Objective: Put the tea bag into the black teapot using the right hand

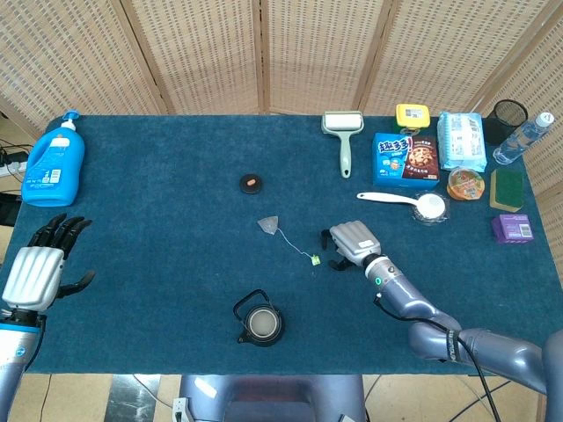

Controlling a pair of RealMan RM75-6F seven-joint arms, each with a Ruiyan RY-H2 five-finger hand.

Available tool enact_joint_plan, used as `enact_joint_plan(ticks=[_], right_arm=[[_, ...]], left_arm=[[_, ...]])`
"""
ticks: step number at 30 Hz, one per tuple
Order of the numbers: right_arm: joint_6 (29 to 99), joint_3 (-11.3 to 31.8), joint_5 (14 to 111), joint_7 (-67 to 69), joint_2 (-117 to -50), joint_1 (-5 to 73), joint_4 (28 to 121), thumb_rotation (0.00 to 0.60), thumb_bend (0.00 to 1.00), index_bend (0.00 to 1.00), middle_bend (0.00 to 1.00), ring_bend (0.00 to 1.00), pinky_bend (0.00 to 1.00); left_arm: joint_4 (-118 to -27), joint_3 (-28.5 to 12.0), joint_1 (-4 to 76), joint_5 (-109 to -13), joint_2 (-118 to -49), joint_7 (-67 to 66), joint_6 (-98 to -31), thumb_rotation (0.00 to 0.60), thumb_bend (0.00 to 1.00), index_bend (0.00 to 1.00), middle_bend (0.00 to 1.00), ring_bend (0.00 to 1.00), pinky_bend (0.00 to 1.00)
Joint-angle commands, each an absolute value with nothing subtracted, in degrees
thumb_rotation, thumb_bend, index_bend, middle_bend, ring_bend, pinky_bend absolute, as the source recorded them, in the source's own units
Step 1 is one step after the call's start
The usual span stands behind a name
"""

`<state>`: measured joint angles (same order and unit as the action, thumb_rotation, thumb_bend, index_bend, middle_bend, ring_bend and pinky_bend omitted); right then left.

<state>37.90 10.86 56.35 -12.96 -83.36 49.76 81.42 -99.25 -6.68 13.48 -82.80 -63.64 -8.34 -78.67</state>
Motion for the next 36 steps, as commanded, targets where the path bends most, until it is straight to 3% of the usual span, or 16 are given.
enact_joint_plan(ticks=[1, 36], right_arm=[[38.13, 10.43, 54.88, -14.11, -84.19, 50.60, 81.07, 0.600, 0.37, 0.45, 1.00, 1.00, 1.00], [44.30, 6.64, 39.77, -27.00, -89.58, 56.46, 81.38, 0.600, 0.36, 0.45, 1.00, 1.00, 1.00]], left_arm=[[-99.09, -6.56, 13.38, -82.74, -63.57, -8.10, -78.80, 0.600, 0.28, 0.13, 0.14, 0.06, 0.15], [-95.40, -5.08, 11.84, -83.43, -63.60, -2.53, -80.78, 0.600, 0.28, 0.13, 0.14, 0.06, 0.15]])
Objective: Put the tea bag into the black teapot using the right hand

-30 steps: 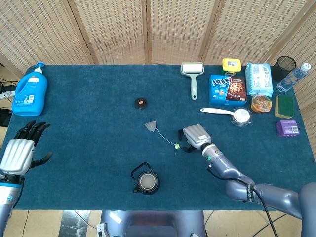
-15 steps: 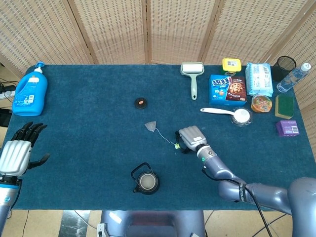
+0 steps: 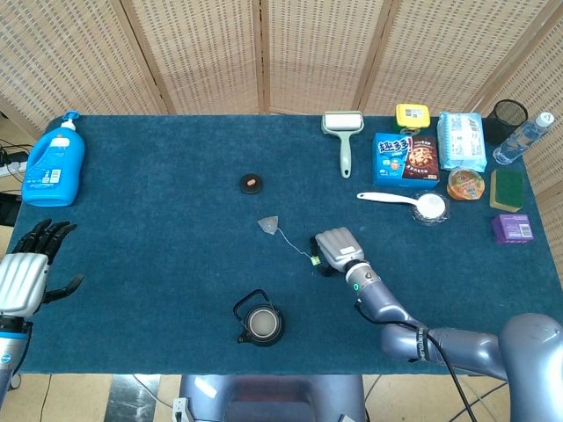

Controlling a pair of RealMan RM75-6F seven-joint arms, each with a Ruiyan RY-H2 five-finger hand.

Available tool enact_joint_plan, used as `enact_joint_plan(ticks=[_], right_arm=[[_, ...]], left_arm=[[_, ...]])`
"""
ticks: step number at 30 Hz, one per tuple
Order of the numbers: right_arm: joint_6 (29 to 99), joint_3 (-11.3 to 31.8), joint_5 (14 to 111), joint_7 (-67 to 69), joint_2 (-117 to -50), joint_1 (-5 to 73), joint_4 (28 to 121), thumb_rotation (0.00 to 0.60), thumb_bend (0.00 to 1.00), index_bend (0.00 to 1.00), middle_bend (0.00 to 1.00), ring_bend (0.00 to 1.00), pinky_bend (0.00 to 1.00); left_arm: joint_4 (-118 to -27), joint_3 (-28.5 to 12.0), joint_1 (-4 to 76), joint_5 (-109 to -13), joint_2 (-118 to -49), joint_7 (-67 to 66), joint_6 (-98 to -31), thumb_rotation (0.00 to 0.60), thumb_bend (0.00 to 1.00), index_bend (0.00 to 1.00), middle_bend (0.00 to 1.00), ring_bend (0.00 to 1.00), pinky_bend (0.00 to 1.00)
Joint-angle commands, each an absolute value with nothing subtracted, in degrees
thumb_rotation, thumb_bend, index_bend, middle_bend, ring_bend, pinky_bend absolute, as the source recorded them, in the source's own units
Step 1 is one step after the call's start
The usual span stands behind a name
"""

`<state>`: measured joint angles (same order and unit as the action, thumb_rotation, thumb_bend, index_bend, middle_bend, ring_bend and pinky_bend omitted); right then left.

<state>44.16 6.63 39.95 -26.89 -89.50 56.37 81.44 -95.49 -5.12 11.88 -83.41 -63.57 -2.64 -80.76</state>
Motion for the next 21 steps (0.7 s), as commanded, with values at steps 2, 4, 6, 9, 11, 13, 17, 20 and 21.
enact_joint_plan(ticks=[2, 4, 6, 9, 11, 13, 17, 20, 21], right_arm=[[44.54, 6.66, 39.53, -27.21, -89.66, 56.57, 81.29, 0.600, 0.36, 0.45, 1.00, 1.00, 1.00], [44.61, 6.67, 39.23, -27.39, -89.65, 56.68, 81.35, 0.600, 0.36, 0.45, 1.00, 1.00, 1.00], [44.75, 6.58, 38.85, -27.58, -89.73, 56.74, 81.41, 0.600, 0.36, 0.45, 1.00, 1.00, 1.00], [45.03, 6.45, 38.58, -27.90, -89.93, 56.82, 81.42, 0.600, 0.36, 0.45, 1.00, 1.00, 1.00], [45.16, 6.39, 38.35, -28.08, -90.02, 56.89, 81.52, 0.600, 0.36, 0.46, 1.00, 1.00, 1.00], [45.32, 6.38, 38.09, -28.32, -90.11, 56.99, 81.61, 0.600, 0.36, 0.46, 1.00, 1.00, 1.00], [45.34, 6.30, 37.59, -28.68, -90.39, 57.21, 81.54, 0.600, 0.36, 0.46, 1.00, 1.00, 1.00], [45.41, 6.25, 37.24, -28.92, -90.67, 57.36, 81.35, 0.600, 0.36, 0.47, 1.00, 1.00, 1.00], [45.44, 6.27, 37.12, -28.99, -90.75, 57.41, 81.31, 0.600, 0.36, 0.47, 1.00, 1.00, 1.00]], left_arm=[[-95.26, -5.04, 11.84, -83.44, -63.65, -2.40, -80.74, 0.600, 0.28, 0.13, 0.14, 0.06, 0.15], [-95.17, -5.04, 11.86, -83.44, -63.66, -2.27, -80.71, 0.600, 0.28, 0.13, 0.14, 0.06, 0.15], [-95.04, -5.07, 11.86, -83.51, -63.71, -2.15, -80.80, 0.600, 0.28, 0.13, 0.14, 0.06, 0.15], [-94.90, -5.00, 11.83, -83.58, -63.74, -2.02, -80.83, 0.600, 0.28, 0.13, 0.14, 0.06, 0.15], [-94.85, -4.97, 11.80, -83.58, -63.75, -1.91, -80.86, 0.600, 0.28, 0.13, 0.14, 0.06, 0.15], [-94.78, -4.97, 11.73, -83.63, -63.76, -1.81, -81.02, 0.600, 0.28, 0.13, 0.14, 0.06, 0.15], [-94.58, -4.92, 11.55, -83.65, -63.85, -1.50, -81.25, 0.600, 0.28, 0.13, 0.14, 0.06, 0.15], [-94.36, -4.87, 11.44, -83.64, -63.86, -1.27, -81.32, 0.600, 0.28, 0.13, 0.14, 0.06, 0.15], [-94.30, -4.87, 11.41, -83.67, -63.86, -1.20, -81.40, 0.600, 0.28, 0.13, 0.14, 0.06, 0.15]])
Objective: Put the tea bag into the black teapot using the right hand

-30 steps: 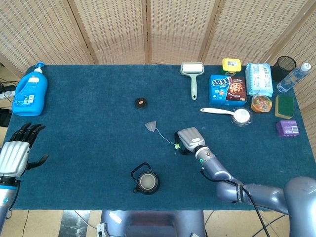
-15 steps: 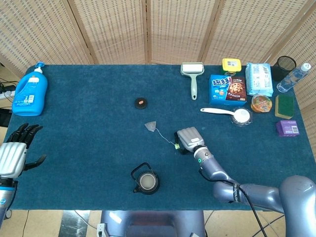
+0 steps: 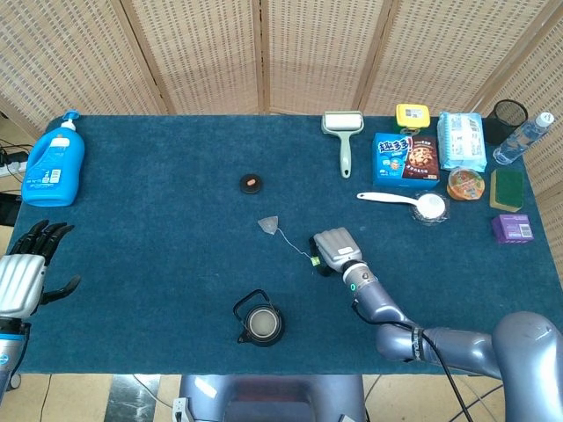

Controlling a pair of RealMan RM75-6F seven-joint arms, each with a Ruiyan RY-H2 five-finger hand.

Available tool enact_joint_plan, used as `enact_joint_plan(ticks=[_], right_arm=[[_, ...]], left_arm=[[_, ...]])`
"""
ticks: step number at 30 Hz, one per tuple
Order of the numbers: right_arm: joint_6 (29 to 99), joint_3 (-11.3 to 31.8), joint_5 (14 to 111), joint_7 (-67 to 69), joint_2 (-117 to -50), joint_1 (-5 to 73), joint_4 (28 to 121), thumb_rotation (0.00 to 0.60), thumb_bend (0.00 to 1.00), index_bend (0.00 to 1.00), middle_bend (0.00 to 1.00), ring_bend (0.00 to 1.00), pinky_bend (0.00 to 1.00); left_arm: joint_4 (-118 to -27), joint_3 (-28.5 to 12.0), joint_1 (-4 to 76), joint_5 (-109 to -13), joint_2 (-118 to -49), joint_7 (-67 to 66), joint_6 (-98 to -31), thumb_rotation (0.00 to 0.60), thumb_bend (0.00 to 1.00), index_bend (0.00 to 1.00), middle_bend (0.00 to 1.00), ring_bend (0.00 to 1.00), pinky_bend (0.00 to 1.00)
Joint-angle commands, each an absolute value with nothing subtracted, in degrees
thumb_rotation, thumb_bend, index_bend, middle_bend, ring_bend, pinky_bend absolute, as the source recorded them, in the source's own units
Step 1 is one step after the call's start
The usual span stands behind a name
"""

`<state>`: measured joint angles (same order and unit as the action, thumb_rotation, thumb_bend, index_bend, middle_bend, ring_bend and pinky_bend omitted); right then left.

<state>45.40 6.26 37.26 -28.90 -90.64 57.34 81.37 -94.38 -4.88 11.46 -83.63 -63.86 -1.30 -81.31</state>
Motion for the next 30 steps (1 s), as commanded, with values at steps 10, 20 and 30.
enact_joint_plan(ticks=[10, 20, 30], right_arm=[[45.72, 6.29, 35.43, -29.95, -91.16, 57.93, 81.03, 0.600, 0.36, 0.48, 1.00, 1.00, 1.00], [46.18, 6.30, 34.27, -30.76, -91.10, 58.31, 81.43, 0.600, 0.36, 0.49, 1.00, 1.00, 1.00], [46.06, 6.42, 33.37, -30.93, -91.26, 58.62, 81.16, 0.600, 0.36, 0.50, 1.00, 1.00, 1.00]], left_arm=[[-93.72, -4.87, 11.25, -83.81, -63.92, -0.50, -81.66, 0.600, 0.28, 0.13, 0.14, 0.06, 0.15], [-93.37, -4.84, 11.05, -83.93, -63.99, -0.12, -81.97, 0.600, 0.28, 0.13, 0.14, 0.06, 0.15], [-93.00, -4.88, 10.98, -83.86, -64.05, 0.24, -81.96, 0.600, 0.28, 0.13, 0.14, 0.06, 0.15]])
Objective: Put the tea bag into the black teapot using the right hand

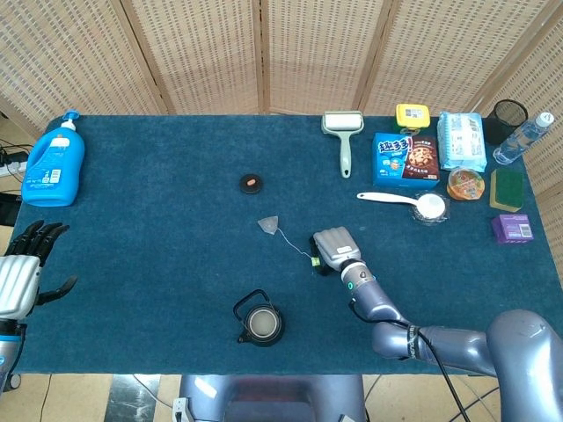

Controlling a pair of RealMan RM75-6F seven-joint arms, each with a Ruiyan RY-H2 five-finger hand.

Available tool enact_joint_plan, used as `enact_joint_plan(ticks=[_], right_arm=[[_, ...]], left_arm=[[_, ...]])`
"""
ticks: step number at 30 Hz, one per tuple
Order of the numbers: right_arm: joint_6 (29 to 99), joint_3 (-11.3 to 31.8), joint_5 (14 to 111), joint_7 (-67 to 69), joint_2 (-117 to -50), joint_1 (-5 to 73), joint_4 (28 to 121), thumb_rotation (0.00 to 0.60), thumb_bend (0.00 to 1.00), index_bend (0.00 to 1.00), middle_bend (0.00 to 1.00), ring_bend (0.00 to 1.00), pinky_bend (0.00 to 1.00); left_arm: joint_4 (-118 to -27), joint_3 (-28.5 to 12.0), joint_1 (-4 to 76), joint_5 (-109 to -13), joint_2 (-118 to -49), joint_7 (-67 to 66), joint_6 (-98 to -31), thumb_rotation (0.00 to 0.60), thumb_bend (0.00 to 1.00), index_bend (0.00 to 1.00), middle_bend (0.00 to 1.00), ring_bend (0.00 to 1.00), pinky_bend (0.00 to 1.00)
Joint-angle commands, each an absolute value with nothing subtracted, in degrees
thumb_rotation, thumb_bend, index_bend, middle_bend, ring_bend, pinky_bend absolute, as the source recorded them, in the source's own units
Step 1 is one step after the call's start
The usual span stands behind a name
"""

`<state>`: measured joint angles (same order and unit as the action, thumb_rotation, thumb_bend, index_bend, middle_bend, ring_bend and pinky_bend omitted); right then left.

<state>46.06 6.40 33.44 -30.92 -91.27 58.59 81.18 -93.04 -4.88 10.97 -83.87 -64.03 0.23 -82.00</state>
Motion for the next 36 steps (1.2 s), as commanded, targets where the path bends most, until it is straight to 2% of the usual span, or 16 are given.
enact_joint_plan(ticks=[1, 9, 17, 28, 36], right_arm=[[46.10, 6.42, 33.38, -30.93, -91.23, 58.63, 81.20, 0.600, 0.36, 0.51, 1.00, 1.00, 1.00], [46.71, 6.75, 33.95, -30.31, -90.29, 58.31, 82.35, 0.600, 0.36, 0.51, 1.00, 1.00, 1.00], [48.11, 7.80, 37.60, -27.42, -86.50, 56.68, 87.38, 0.600, 0.36, 0.51, 1.00, 1.00, 1.00], [49.27, 9.47, 44.07, -21.02, -77.22, 53.02, 98.59, 0.600, 0.36, 0.51, 1.00, 1.00, 1.00], [47.22, 11.37, 49.49, -12.35, -70.61, 49.92, 105.51, 0.600, 0.36, 0.51, 1.00, 1.00, 1.00]], left_arm=[[-92.97, -4.88, 11.00, -83.85, -64.07, 0.28, -81.90, 0.600, 0.28, 0.13, 0.14, 0.06, 0.15], [-92.92, -4.93, 11.06, -83.93, -64.15, 0.27, -81.91, 0.600, 0.28, 0.13, 0.14, 0.06, 0.15], [-93.25, -4.92, 10.91, -84.10, -64.06, 0.04, -82.25, 0.600, 0.28, 0.13, 0.14, 0.06, 0.15], [-93.76, -4.75, 10.87, -83.95, -64.15, -0.22, -81.91, 0.600, 0.28, 0.13, 0.14, 0.06, 0.15], [-94.19, -4.29, 10.51, -84.11, -64.41, -0.38, -82.05, 0.600, 0.28, 0.13, 0.14, 0.06, 0.15]])
